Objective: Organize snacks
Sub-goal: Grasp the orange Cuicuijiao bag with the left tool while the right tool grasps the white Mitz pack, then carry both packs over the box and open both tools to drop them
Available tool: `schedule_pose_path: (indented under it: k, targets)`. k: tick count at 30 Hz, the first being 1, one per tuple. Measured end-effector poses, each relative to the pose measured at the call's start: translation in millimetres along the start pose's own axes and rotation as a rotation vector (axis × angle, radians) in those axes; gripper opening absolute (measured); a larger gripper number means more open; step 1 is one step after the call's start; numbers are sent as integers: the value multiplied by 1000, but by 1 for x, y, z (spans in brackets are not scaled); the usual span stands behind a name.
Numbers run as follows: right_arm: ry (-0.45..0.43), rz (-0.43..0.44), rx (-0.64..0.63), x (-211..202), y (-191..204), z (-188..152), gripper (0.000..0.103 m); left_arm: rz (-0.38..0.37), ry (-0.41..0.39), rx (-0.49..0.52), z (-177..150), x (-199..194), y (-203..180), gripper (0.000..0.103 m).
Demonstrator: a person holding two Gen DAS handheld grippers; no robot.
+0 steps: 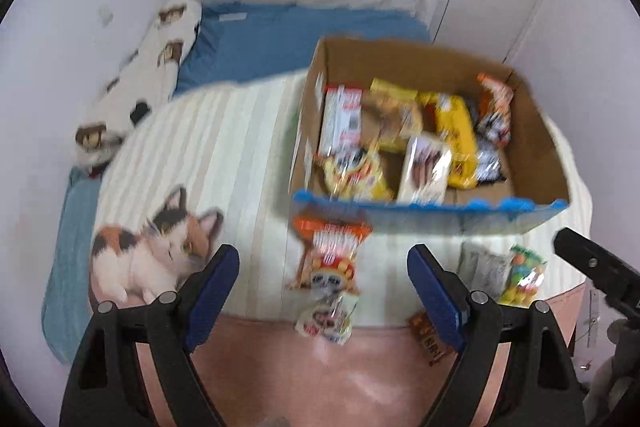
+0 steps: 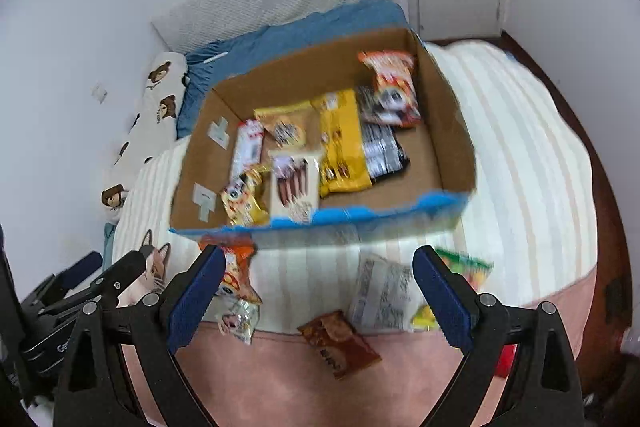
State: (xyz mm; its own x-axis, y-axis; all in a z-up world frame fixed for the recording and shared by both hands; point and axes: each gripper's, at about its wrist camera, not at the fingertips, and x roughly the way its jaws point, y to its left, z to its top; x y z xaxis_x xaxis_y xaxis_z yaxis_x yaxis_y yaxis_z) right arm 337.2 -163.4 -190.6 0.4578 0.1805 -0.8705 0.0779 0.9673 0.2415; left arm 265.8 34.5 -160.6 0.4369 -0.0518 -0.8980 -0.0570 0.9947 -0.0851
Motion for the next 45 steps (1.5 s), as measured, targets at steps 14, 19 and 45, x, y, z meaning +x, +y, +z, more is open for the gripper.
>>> schedule_pose_path:
  k: [14, 19, 45]
  targets:
    - [253, -47, 265, 118, -76, -54, 93, -21, 321, -10, -10, 141, -8, 86]
    - [294, -89, 221, 148, -63, -53, 93, -3, 299, 12, -3, 157, -15, 69]
    - [412, -62, 153, 161, -44, -125, 69, 8, 436, -25, -76, 170, 13, 49]
